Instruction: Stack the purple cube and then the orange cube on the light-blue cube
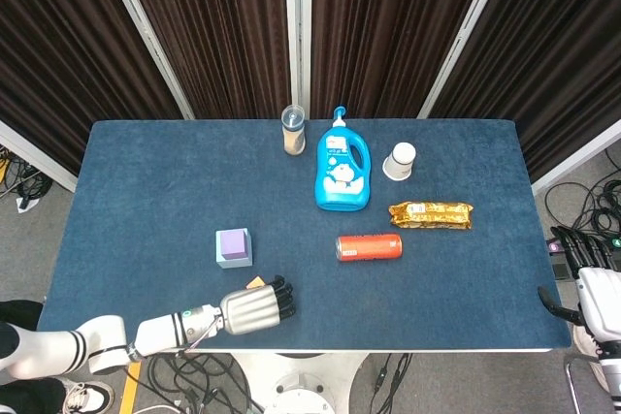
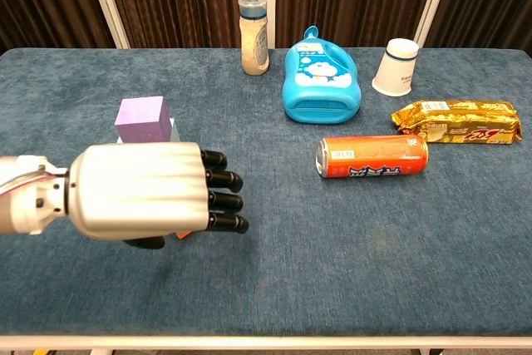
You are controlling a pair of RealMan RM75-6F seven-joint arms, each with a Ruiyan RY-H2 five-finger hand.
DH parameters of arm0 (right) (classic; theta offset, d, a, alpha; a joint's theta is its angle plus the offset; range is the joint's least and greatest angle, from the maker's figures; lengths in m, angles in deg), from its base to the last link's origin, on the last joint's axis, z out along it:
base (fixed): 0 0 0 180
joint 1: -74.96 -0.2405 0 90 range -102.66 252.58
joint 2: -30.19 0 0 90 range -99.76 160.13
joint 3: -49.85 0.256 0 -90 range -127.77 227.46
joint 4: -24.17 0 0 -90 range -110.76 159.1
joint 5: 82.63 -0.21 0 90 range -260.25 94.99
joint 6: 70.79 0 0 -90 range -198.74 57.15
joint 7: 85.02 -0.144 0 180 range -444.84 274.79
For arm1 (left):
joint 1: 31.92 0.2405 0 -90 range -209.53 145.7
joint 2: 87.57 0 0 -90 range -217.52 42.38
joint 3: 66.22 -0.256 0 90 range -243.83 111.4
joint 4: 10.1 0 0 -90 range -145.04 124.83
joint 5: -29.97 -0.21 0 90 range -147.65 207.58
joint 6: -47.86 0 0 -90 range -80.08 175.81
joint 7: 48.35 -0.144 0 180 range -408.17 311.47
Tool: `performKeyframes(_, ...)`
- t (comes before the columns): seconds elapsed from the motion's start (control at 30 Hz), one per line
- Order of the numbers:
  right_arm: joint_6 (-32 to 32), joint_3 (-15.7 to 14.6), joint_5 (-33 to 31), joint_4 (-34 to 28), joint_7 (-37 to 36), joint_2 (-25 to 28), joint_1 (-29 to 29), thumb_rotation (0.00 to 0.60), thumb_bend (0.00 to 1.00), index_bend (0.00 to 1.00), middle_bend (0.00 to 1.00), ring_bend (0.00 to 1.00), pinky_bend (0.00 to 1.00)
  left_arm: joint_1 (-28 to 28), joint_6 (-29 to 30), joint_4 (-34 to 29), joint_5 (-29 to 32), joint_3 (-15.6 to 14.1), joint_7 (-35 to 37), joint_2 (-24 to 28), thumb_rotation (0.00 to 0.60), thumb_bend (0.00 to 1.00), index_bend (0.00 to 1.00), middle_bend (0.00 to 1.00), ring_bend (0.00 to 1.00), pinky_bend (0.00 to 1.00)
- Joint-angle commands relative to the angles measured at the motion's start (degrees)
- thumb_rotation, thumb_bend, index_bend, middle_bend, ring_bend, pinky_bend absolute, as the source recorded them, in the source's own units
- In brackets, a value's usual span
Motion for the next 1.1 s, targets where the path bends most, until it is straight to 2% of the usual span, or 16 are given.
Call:
performKeyframes(0.03,0.1,0.1,0.0,0.0,-0.3,0.1,0.0,0.600,0.23,0.04,0.07,0.00,0.00,-0.8,-0.4,1.6,0.3,0.5,0.7,-0.8,0.600,0.17,0.35,0.47,0.30,0.37)
performKeyframes(0.27,2.1,0.7,1.2,1.6,-1.8,-0.9,0.3,0.600,0.23,0.04,0.07,0.00,0.00,-2.0,-0.1,5.8,0.0,0.1,4.0,-2.1,0.600,0.17,0.35,0.47,0.31,0.37)
performKeyframes(0.57,3.1,0.8,2.0,2.8,-2.8,-1.6,0.4,0.600,0.23,0.04,0.08,0.00,0.00,-3.4,5.1,13.6,-3.4,-1.6,9.4,-3.7,0.600,0.17,0.36,0.48,0.32,0.37)
performKeyframes(1.1,2.9,0.6,1.8,2.7,-2.8,-1.5,0.5,0.600,0.23,0.04,0.08,0.00,0.00,-3.0,7.4,17.7,-3.5,-3.7,12.3,-5.9,0.600,0.19,0.38,0.51,0.32,0.37)
